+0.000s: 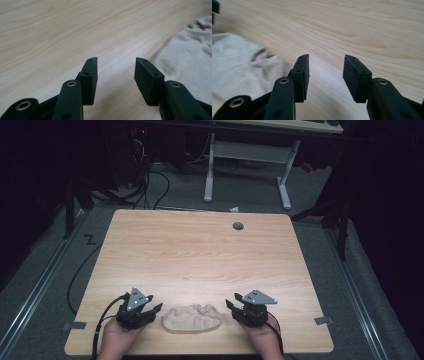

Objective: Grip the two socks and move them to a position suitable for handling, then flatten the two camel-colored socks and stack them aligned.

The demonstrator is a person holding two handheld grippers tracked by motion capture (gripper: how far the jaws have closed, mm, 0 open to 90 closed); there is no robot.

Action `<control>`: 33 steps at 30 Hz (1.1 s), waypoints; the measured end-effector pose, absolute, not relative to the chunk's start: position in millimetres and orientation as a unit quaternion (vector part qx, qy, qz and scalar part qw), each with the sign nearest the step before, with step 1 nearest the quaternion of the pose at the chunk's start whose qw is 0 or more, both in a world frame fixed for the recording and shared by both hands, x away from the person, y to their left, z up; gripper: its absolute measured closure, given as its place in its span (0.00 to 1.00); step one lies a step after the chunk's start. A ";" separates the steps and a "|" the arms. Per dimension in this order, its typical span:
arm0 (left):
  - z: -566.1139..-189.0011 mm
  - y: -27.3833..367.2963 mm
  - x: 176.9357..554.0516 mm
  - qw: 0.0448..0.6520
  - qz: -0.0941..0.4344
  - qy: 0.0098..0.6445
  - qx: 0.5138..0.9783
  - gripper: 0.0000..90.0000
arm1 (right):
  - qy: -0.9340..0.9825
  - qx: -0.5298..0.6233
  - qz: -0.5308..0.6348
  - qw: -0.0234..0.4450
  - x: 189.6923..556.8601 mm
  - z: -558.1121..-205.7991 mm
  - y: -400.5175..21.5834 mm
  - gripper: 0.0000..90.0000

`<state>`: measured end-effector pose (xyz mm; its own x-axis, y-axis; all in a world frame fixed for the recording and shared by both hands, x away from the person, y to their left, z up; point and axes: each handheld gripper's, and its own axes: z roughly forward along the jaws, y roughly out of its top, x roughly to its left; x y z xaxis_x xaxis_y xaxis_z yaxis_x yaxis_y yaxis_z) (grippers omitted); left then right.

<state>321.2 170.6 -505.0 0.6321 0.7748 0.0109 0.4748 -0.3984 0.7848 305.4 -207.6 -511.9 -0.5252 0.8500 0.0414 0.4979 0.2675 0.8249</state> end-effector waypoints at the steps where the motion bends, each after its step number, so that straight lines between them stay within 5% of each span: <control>1: -504.1 175.5 324.4 0.393 0.195 0.390 0.810 0.59 | 0.764 0.443 0.416 0.218 307.1 -512.4 -211.9 0.62; 18: -505.1 236.7 351.4 0.382 0.219 0.488 0.753 0.54 | 0.713 0.523 0.371 0.283 332.9 -517.3 -286.7 0.58; 33: -504.5 210.2 346.6 0.372 0.223 0.441 0.786 0.52 | 0.722 0.515 0.366 0.280 327.9 -519.8 -284.9 0.57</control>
